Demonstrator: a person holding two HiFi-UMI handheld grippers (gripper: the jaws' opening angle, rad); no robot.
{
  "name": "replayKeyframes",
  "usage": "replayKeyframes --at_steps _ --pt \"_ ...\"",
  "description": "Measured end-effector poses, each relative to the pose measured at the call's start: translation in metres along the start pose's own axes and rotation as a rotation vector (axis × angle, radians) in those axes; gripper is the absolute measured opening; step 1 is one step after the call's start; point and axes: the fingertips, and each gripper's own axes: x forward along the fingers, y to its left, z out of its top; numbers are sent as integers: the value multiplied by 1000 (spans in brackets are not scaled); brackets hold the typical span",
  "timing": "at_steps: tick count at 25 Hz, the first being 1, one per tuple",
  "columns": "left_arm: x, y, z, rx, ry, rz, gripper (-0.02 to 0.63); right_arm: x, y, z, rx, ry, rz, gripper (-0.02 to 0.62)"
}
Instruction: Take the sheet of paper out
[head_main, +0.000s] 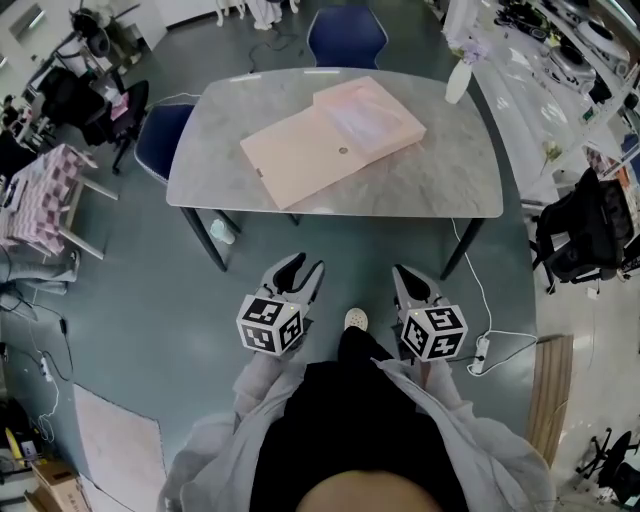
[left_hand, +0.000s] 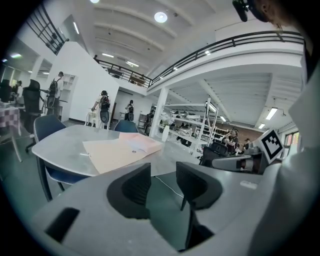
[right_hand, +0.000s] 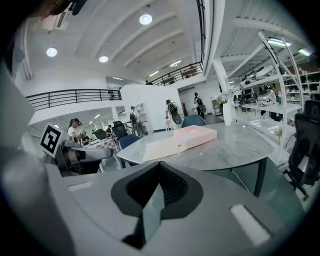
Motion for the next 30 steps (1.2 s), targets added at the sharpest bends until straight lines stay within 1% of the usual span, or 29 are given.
replayKeyframes --at_steps 9,16,21,27,30 --pt "81 19 34 8 -9 13 153 49 -64 39 -5 -6 4 8" --pt "123 35 51 6 -29 28 153 84 -95 61 -35 -7 21 9" --pt "136 46 54 -6 -39 58 153 100 -104 66 -42 6 43 8" --pt "138 48 37 -51 0 91 153 105 -109 59 -17 36 65 8" --pt "139 53 34 -61 22 100 153 108 -109 57 3 44 65 8"
